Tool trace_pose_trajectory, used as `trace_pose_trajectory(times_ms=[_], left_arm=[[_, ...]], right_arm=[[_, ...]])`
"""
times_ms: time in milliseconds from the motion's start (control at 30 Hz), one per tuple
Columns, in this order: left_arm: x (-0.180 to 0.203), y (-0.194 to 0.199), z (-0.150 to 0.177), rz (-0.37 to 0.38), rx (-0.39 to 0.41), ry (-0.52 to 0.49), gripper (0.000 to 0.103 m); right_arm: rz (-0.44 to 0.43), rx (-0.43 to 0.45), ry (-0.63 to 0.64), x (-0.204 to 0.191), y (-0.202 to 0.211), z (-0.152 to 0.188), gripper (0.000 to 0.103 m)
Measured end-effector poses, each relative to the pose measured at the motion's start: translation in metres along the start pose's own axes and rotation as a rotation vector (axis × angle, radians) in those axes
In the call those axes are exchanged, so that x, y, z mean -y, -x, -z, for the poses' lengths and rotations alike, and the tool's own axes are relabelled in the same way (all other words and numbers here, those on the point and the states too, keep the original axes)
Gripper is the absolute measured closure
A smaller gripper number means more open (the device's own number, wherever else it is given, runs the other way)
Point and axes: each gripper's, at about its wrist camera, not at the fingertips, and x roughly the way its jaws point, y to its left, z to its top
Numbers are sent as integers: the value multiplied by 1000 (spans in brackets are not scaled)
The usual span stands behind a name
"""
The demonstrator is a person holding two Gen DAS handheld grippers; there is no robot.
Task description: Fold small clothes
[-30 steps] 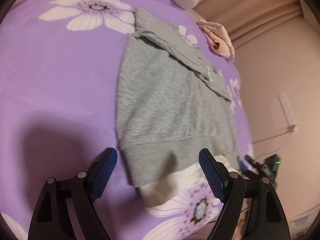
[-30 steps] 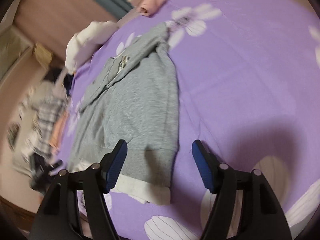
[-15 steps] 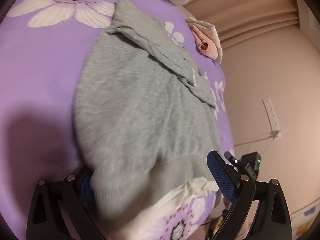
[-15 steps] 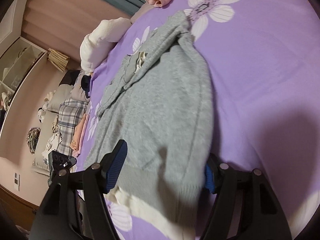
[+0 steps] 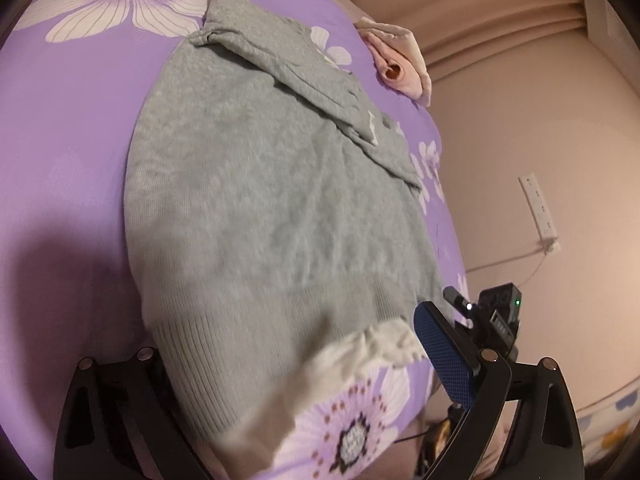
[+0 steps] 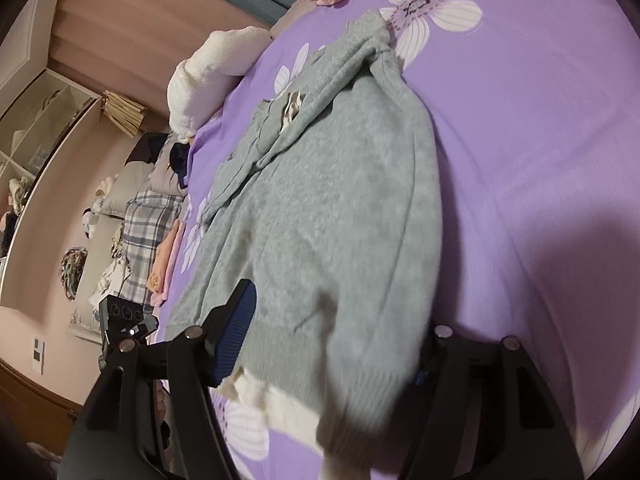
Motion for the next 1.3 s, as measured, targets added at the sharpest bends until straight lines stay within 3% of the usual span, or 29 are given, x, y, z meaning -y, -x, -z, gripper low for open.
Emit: trace_pose_trajectory(times_ms=[300, 900, 967, 1133, 1300], left_arm=[[-5, 7, 6, 23, 35, 87, 7], [-1, 3, 11, 35, 14, 111, 9], [-2, 4, 12, 32, 21, 114, 11], [-18, 7, 10, 46, 44, 198, 29], [-16, 8, 11, 21, 50, 185, 31]], right_arm=[[6, -33, 13, -7, 7, 22, 38], [4, -20, -10, -12, 1, 26, 42], [6, -20, -10, -11, 1, 26, 43], [5, -11, -27, -6, 1, 26, 49], [16, -5, -23, -7, 1, 27, 52]])
